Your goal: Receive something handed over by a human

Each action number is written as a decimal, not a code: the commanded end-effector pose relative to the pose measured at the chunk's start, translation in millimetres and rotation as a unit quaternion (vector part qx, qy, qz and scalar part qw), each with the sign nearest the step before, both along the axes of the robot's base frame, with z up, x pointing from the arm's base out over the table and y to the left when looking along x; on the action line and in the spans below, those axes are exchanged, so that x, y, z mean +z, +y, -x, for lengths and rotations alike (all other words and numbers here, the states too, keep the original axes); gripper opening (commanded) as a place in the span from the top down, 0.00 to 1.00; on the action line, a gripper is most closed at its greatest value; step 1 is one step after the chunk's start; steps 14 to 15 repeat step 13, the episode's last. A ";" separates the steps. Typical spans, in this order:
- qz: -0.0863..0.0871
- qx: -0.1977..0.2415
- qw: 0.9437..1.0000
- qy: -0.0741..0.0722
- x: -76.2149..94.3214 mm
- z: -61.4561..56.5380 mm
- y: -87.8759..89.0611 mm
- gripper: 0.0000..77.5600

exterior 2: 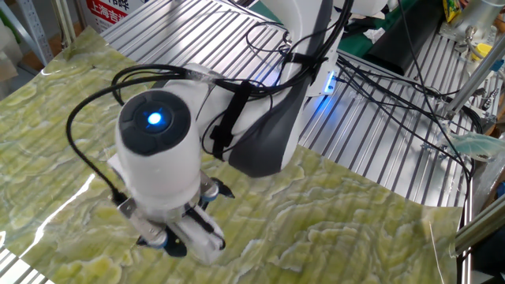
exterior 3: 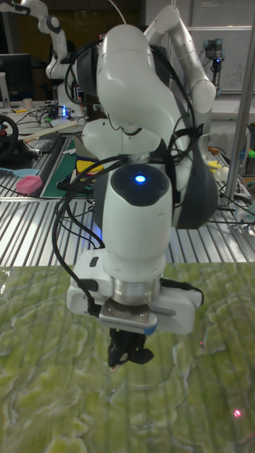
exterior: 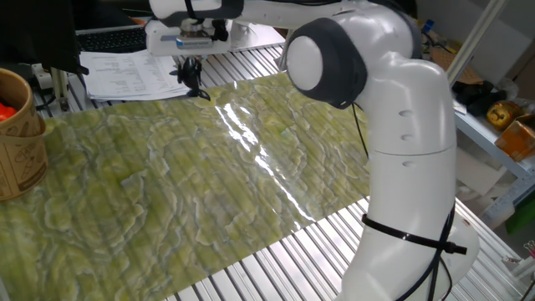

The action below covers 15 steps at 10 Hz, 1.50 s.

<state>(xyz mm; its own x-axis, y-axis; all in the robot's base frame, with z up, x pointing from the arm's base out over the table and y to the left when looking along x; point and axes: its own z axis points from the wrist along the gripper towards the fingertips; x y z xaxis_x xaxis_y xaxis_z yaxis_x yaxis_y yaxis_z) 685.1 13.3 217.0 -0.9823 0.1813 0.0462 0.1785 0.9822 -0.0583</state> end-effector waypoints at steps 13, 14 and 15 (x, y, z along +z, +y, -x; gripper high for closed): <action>-0.049 0.092 0.993 -0.057 -19.3 65.8 -22.3 0.98; -0.049 0.092 0.993 -0.057 -19.3 65.8 -22.3 0.98; -0.049 0.092 0.993 -0.057 -19.3 65.8 -22.3 0.98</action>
